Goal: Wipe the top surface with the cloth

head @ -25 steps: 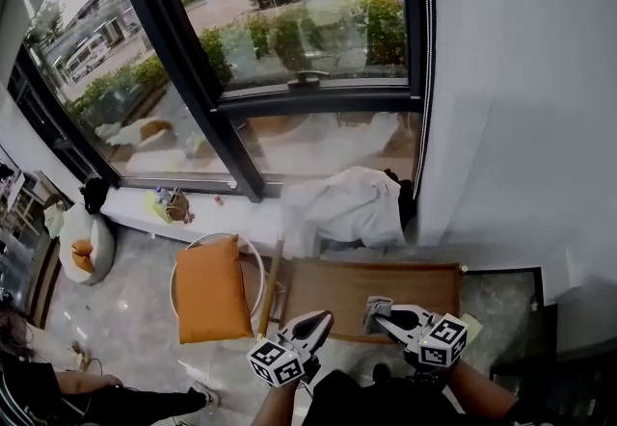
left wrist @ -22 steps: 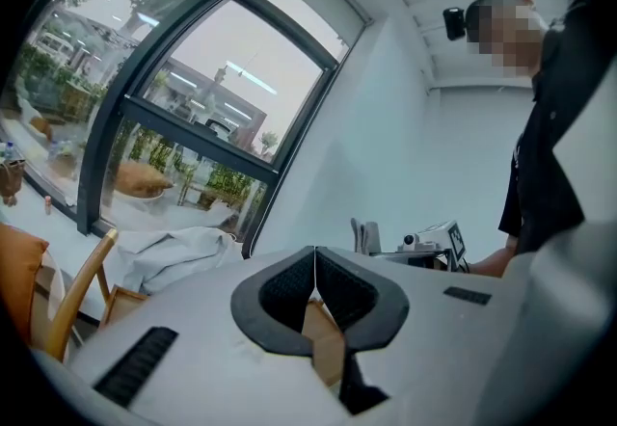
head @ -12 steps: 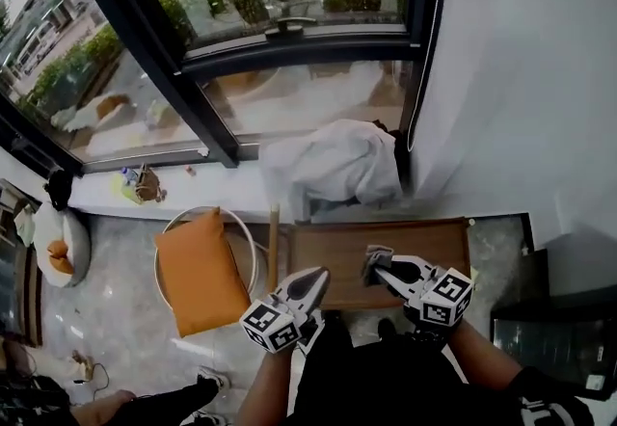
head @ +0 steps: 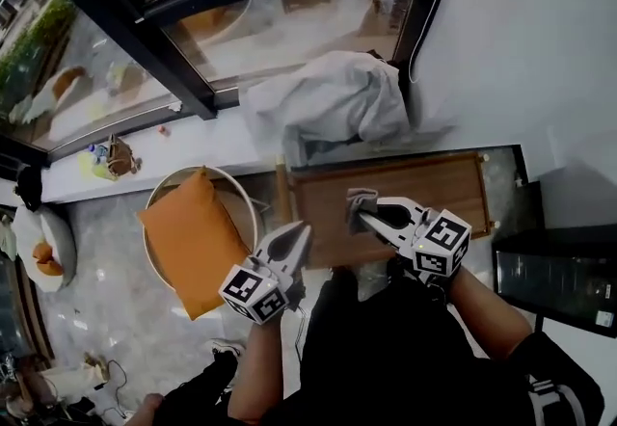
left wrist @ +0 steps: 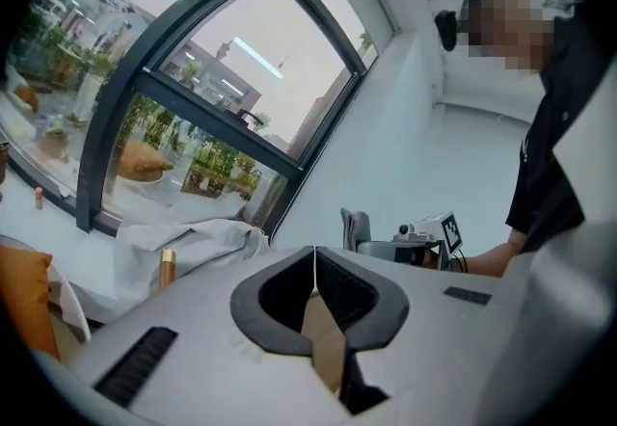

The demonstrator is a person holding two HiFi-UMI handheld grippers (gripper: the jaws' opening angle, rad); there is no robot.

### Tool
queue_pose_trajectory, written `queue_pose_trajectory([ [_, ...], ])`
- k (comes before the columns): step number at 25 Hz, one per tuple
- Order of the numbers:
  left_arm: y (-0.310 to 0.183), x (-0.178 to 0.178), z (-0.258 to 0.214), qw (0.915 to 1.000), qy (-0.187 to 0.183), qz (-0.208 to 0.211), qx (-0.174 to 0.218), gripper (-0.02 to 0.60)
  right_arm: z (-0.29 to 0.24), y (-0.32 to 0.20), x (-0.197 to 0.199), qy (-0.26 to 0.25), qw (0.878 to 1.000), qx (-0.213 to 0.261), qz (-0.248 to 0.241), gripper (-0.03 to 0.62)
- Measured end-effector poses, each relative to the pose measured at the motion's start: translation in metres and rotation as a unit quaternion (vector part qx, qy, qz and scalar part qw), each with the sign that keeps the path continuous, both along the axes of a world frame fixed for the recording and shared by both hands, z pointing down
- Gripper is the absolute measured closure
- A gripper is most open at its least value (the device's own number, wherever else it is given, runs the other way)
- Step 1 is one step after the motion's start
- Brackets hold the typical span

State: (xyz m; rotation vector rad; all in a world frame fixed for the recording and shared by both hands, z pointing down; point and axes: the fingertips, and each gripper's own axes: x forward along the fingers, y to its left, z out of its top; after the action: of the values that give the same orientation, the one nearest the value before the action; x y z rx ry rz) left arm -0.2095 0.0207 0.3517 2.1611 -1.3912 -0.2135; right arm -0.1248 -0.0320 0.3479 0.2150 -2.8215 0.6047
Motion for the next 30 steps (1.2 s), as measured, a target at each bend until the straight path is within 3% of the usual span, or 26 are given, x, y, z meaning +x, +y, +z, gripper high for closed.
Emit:
queue_pose_trajectory([
  [6,-0.006,-0.032,0.032,0.9989,-0.014,-0.009,-0.043,0.568,0.023,-0.008,-0.046,0.026,1.000,0.006,-0.012,0.556],
  [11,-0.013,-0.048,0.056,0.9953,-0.031,-0.029,-0.087,0.568,0.061,-0.016,-0.073,0.046,0.998,-0.026,-0.020,0.556],
  [14,-0.015,-0.055,0.069,0.9922,-0.047,-0.036,-0.110,0.568,0.099,-0.021,-0.090,0.060,0.996,-0.068,-0.015,0.556],
  [18,-0.020,-0.061,0.085,0.9906,-0.055,-0.035,-0.120,0.568,0.159,-0.030,-0.109,0.099,0.988,-0.116,0.005,0.556],
  [30,-0.010,-0.054,0.102,0.9896,-0.069,-0.016,-0.126,0.568,0.294,-0.040,-0.142,0.233,0.957,-0.170,0.023,0.556],
])
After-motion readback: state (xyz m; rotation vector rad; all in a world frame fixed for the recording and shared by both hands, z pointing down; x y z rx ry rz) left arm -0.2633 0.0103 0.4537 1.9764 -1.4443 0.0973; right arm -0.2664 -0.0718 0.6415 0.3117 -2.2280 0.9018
